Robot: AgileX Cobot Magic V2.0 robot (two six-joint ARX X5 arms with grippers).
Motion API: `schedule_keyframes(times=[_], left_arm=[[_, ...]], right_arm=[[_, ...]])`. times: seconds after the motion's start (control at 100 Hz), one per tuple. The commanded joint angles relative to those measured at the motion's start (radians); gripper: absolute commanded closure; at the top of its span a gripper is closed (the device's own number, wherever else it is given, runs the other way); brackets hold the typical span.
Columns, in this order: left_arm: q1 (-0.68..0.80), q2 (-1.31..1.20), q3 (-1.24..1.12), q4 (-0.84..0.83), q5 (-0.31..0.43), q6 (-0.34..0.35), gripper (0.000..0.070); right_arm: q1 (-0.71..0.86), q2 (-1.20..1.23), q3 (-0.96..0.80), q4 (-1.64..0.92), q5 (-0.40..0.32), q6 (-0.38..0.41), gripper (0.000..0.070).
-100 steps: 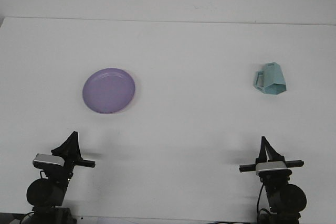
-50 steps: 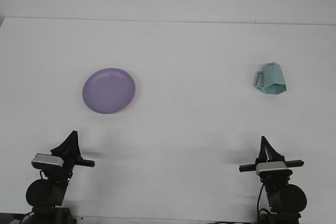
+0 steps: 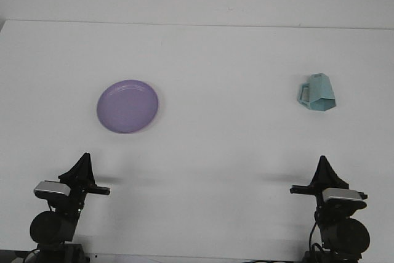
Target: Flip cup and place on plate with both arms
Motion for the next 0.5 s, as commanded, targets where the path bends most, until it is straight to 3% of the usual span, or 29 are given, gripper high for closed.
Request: schedule_keyframes(times=[0.0,0.07,0.36,0.42,0.49], left_arm=[[0.002,-0.001,-0.019,0.016,0.005,-0.011,0.0689],[0.002,-0.001,-0.019,0.015,0.005,-0.015,0.0689],[0.002,-0.001,-0.019,0.011,0.005,-0.014,0.0688],[0.002,-0.001,-0.019,0.011,0.005,-0.015,0.0688],[0.002,-0.001,-0.019,0.011,0.005,-0.015,0.0688]], right_arm=[[0.0,0.052,0.091,-0.016,0.029,0.023,0.07],[0.0,0.134,0.175,-0.038,0.029,-0.014,0.07],[-0.004,0.493,0.43,-0.092,0.029,-0.291,0.0695],[-0.014,0.544,0.435,-0.067,0.029,-0.339,0.0629],[-0.032,0.603,0.435,-0.045,0.034,-0.371,0.045]])
